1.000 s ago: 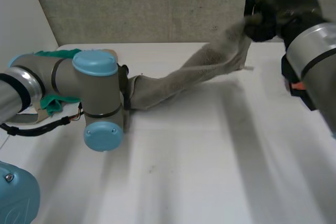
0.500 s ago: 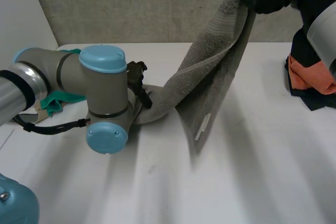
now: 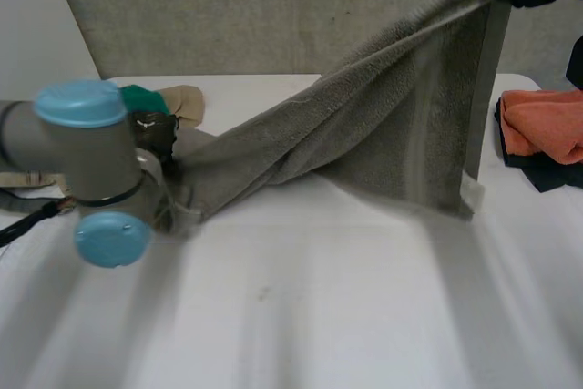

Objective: Fold the laundry.

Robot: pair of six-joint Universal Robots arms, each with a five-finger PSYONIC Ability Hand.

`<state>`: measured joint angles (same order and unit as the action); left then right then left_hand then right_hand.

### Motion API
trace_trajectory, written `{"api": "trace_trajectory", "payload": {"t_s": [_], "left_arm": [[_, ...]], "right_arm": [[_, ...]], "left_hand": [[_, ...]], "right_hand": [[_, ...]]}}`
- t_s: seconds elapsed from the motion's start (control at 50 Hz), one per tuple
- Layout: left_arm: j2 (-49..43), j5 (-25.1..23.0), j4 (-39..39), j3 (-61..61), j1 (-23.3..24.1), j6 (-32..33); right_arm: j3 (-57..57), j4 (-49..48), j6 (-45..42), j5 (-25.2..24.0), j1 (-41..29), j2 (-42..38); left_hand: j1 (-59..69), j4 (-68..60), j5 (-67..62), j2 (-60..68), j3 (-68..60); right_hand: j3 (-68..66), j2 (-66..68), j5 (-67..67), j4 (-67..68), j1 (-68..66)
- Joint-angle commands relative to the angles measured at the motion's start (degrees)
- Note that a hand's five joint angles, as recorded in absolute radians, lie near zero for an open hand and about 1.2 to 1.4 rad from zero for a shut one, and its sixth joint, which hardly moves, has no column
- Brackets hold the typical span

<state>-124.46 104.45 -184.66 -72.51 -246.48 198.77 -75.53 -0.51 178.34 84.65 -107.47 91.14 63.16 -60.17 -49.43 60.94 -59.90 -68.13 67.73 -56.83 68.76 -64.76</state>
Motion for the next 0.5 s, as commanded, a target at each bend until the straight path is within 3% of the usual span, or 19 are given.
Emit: {"api": "trace_trajectory", "payload": {"t_s": [0.02, 0.16, 0.28, 0.42, 0.5], "left_arm": [[8.61, -11.70, -2.02, -8.95, -4.61, 7.23], [10.73, -17.78, 6.23, -10.72, -7.08, 16.20], [6.61, -20.16, 15.64, -6.43, -10.15, 25.17], [-4.03, -20.42, 15.48, 10.87, -9.98, 29.13], [-5.71, -24.20, 11.88, 25.72, -10.07, 27.03]], "right_arm": [[-3.82, 0.33, -6.67, -3.25, 1.65, -3.67], [-7.35, 1.91, -20.03, -5.28, 2.97, -10.35], [-5.69, 7.62, -35.94, -2.92, 3.59, -20.55], [4.59, 6.23, -33.60, 1.66, 1.48, -29.87], [15.30, -2.90, -27.27, 2.98, 0.69, -33.39]], "left_hand": [[16.85, -19.83, -20.57, 19.06, -20.10], [16.85, -19.83, -20.57, 19.06, -20.10], [16.85, -19.83, -20.57, 19.06, -20.10], [16.85, -19.83, -20.57, 19.06, -20.10], [16.85, -19.83, -20.57, 19.06, -20.10]], "right_hand": [[-11.87, 12.27, -13.17, 11.24, -15.24], [-11.87, 12.27, -13.17, 11.24, -15.24], [-11.87, 12.27, -13.17, 11.24, -15.24], [-11.87, 12.27, -13.17, 11.24, -15.24], [-11.87, 12.27, -13.17, 11.24, -15.24]]}}
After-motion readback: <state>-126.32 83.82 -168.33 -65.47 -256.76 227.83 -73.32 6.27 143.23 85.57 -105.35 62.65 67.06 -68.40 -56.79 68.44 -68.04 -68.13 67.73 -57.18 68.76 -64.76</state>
